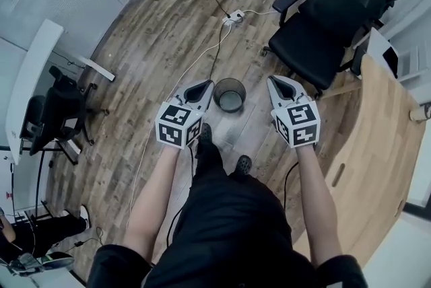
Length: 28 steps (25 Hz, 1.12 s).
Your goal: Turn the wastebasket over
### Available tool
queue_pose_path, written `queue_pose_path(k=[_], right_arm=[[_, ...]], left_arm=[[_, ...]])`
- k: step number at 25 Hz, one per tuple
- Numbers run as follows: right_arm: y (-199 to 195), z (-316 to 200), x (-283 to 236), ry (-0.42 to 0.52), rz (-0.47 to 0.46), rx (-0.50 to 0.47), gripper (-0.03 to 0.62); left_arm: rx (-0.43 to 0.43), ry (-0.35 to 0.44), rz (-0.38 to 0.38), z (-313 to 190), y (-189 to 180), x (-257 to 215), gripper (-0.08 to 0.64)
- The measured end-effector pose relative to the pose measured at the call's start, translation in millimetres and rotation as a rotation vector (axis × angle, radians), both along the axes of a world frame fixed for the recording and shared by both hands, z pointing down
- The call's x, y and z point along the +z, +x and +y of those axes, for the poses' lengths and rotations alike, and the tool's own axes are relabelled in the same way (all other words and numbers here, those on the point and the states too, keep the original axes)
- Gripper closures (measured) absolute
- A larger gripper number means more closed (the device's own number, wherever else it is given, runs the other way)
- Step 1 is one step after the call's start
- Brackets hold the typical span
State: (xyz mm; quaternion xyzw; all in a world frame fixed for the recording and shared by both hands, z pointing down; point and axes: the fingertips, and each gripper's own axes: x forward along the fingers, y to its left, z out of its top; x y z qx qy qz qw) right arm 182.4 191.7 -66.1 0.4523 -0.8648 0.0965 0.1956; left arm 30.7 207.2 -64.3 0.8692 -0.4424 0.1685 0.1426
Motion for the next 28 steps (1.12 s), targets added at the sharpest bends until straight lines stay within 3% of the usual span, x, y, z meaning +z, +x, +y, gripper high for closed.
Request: queue_pose_path(k=[9,17,28], right_arm=[[-38,-56,33,-0.090,0.038,0.047,0.560],[-74,-106,74,-0.205,0.091,0.144,0.558],[-99,-99,153,-0.383,0.171,0.208,0.558]], left_arm=[[0.029,-0.064,0.028,-69,-43,31,0.545],[0.095,-0.148,0.057,-137,-87,68,0.543],[0.203,-0.300,0.044,-164,-116,146,0.543]])
